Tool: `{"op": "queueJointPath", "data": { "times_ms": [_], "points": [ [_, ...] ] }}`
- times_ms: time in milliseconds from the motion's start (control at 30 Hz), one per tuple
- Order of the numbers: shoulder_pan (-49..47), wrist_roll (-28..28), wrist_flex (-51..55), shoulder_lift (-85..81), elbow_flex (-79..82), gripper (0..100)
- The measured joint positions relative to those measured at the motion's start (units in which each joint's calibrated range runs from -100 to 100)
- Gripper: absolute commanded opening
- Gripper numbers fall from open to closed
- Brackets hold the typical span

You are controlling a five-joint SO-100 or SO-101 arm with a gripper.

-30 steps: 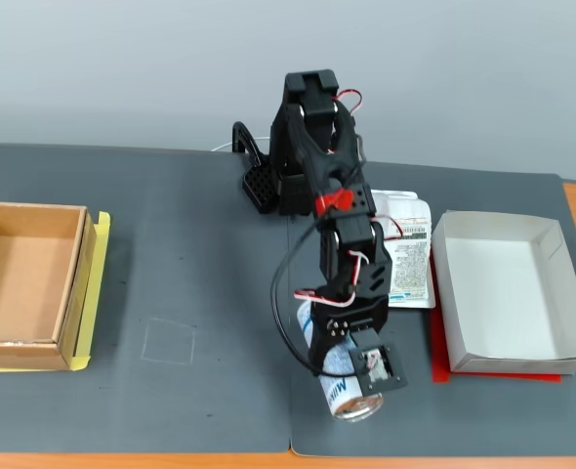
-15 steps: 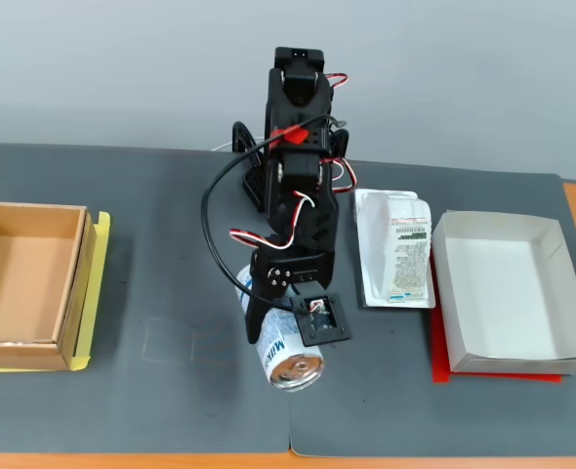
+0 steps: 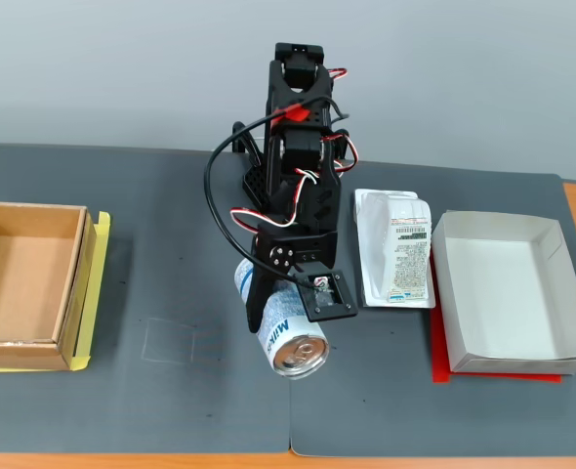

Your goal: Pick the can and put it in the brown box

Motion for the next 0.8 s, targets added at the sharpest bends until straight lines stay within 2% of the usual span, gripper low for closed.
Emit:
{"op": "queueJointPath", "data": {
  "times_ms": [200,467,800],
  "points": [
    [4.5,0.2,0.0,-2.1,0.0,9],
    [17.6,0.6,0.0,-2.3,-3.0,9],
    [28.8,14.1,0.0,-2.3,-4.2,9]
  ]
}}
